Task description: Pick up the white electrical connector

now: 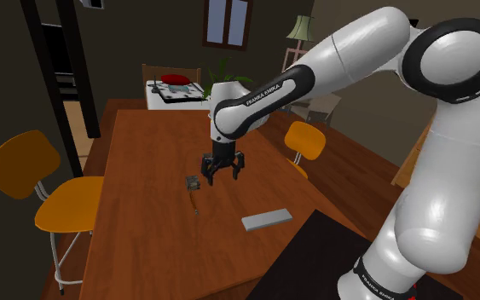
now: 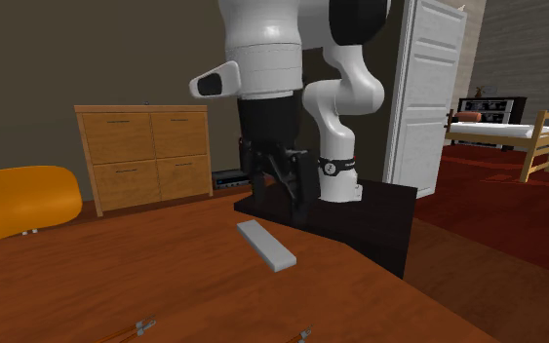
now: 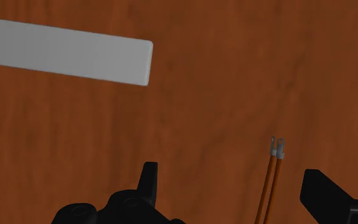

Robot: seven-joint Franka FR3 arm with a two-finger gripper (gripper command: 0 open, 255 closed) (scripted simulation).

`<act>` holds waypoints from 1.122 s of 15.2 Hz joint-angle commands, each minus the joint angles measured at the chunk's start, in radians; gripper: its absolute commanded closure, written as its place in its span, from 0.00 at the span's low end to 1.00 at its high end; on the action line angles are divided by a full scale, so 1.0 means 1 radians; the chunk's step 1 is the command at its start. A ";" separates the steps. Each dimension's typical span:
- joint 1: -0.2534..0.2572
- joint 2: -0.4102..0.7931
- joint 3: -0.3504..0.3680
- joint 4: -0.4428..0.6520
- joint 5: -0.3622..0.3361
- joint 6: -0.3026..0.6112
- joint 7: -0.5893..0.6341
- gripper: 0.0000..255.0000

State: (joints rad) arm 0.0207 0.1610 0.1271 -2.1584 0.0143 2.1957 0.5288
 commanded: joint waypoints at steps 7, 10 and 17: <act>0.025 0.309 -0.015 0.265 -0.023 0.063 0.086 0.00; 0.037 0.427 -0.024 0.388 -0.026 0.067 0.112 0.00; 0.049 0.579 -0.034 0.523 -0.029 0.091 0.133 0.00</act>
State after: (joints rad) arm 0.0687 0.7289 0.0934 -1.6390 -0.0143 2.2786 0.6616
